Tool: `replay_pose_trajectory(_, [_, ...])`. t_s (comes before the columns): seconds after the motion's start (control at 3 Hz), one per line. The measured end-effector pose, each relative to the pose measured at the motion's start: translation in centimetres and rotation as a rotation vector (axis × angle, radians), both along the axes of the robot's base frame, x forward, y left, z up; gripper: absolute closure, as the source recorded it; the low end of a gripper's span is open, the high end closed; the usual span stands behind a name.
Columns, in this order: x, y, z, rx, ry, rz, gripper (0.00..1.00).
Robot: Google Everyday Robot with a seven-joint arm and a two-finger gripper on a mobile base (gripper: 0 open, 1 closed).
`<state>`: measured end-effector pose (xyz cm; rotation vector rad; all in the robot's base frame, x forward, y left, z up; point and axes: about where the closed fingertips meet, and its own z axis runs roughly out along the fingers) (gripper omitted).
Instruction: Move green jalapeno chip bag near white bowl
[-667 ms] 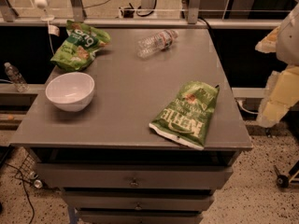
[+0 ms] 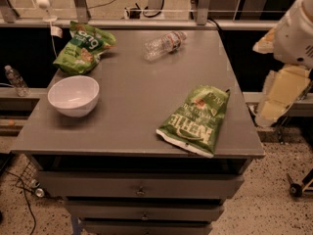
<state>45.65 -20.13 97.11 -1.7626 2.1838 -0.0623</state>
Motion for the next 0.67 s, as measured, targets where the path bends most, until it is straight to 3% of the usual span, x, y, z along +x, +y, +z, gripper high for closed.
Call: replay_pose_trajectory(0.67, [4.5,4.9,-2.9,0.015,0.056,0.144,0.00])
